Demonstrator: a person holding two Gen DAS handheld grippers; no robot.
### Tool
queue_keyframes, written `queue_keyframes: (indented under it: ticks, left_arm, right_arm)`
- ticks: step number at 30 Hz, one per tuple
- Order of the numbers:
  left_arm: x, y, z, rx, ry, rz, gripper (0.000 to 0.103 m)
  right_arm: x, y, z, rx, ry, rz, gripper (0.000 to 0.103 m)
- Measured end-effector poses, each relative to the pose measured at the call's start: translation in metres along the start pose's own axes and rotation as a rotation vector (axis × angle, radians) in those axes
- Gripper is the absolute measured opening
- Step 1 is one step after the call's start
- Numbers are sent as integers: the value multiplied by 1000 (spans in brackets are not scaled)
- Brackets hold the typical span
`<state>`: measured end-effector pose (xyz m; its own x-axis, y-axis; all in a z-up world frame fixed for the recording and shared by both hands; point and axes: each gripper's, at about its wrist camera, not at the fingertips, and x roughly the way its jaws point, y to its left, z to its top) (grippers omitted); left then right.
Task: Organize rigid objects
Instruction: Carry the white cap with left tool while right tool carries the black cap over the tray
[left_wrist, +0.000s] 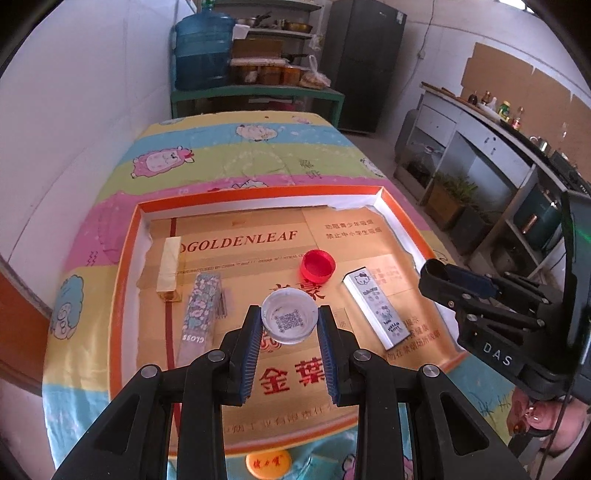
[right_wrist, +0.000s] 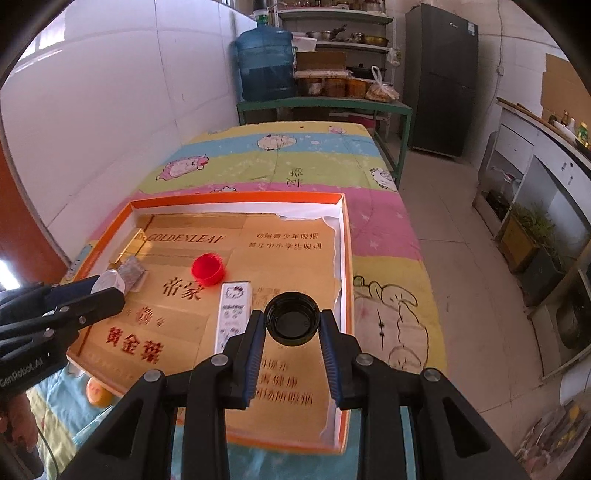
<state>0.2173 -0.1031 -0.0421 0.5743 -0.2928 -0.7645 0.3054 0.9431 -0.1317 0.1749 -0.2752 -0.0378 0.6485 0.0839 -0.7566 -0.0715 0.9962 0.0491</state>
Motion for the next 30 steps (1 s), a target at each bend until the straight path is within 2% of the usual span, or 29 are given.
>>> queue_keyframes:
  ticks: [9, 23, 26, 30]
  left_arm:
    - [28, -4, -1, 8, 47, 16, 31]
    - [49, -1, -2, 7, 95, 13, 31]
    - [50, 0, -4, 5, 79, 3, 31]
    - [51, -2, -5, 34, 75, 1, 38]
  right_arm:
    - [22, -4, 7, 3, 39, 20, 30]
    - [42, 0, 7, -24, 77, 30, 30]
    - [43, 2, 6, -34, 77, 27, 30]
    - [45, 5, 4, -50, 79, 22, 30]
